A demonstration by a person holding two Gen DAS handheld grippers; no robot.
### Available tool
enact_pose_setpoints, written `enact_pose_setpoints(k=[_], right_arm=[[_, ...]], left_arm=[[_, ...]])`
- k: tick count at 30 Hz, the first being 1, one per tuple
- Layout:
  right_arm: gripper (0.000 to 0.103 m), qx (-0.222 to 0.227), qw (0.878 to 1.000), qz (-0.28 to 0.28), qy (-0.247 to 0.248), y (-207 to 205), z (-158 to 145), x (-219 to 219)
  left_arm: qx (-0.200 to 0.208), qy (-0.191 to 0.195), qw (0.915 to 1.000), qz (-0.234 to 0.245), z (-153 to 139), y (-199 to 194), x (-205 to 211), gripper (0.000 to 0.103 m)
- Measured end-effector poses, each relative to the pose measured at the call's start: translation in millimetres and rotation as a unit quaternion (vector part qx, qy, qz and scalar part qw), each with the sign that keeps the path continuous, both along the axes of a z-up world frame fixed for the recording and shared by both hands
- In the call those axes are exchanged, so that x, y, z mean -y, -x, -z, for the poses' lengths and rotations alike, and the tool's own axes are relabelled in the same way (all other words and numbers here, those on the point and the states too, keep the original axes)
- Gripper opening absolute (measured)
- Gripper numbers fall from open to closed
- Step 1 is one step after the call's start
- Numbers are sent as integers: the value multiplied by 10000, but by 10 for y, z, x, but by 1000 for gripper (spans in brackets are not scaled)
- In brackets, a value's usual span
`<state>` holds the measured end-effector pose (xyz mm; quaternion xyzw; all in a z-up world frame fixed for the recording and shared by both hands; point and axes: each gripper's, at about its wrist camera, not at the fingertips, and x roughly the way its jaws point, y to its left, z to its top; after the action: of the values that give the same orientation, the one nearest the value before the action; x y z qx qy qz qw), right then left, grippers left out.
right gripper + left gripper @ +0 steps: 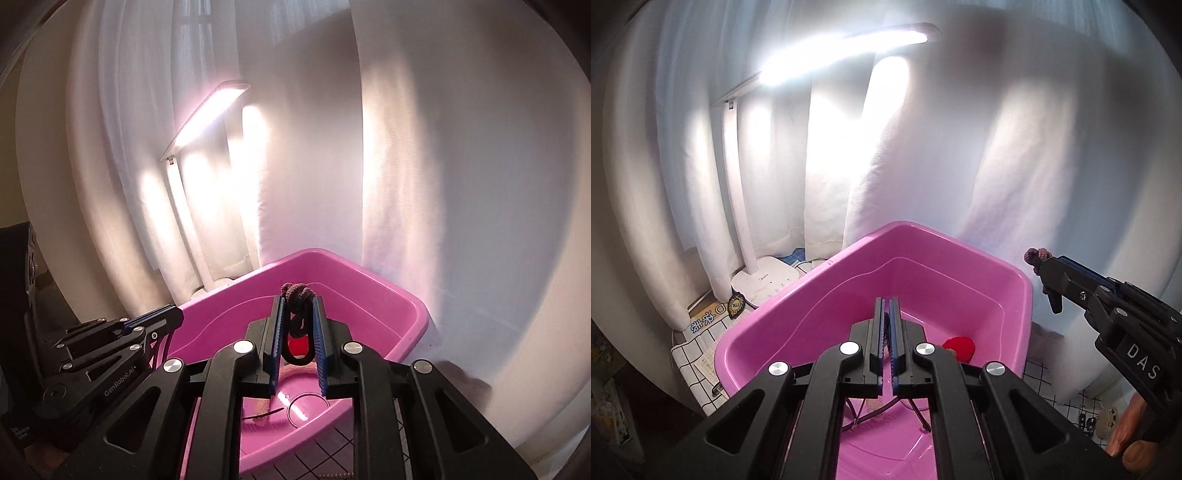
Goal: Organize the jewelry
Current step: 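Open both tools to drop the hair pin and hair tie into the tub, then withdraw both open tools from the tub back over the table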
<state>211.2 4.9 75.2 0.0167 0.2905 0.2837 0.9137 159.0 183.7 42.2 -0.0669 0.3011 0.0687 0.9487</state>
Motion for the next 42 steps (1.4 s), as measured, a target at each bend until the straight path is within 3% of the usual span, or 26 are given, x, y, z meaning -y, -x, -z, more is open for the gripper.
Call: enact_pose_setpoints(k=[6, 12, 21, 31, 32, 34, 36, 38, 42], right_arm=[[15, -342, 9990, -216, 213, -340, 154, -352], [15, -982, 9941, -332, 309, -633, 420, -544], [15, -1962, 9786, -264, 556, -961, 782, -644], [16, -2517, 9647, -112, 761, -1154, 966, -712], [16, -2541, 9640, -88, 779, -1167, 976, -709], [38, -2531, 9638, -10, 835, -1183, 983, -689], [56, -2579, 9631, 35, 766, -1201, 982, -674], [58, -2597, 9627, 87, 749, -1237, 990, -683], [58, -2593, 9624, 133, 805, -1255, 1002, -693]], left_arm=[[-384, 77, 9992, -126, 196, -274, -191, 3], [-949, 189, 9950, -230, 425, -479, -324, 3], [-1850, 296, 9816, -369, 730, -682, -441, 3], [-2416, 307, 9689, -445, 887, -779, -494, 4], [-2437, 296, 9683, -460, 890, -778, -497, 6], [-2441, 269, 9683, -456, 887, -770, -495, 16], [-2421, 234, 9687, -497, 878, -762, -514, 48], [-2353, 298, 9700, -527, 854, -742, -545, 62], [-2355, 289, 9698, -564, 847, -733, -583, 66]])
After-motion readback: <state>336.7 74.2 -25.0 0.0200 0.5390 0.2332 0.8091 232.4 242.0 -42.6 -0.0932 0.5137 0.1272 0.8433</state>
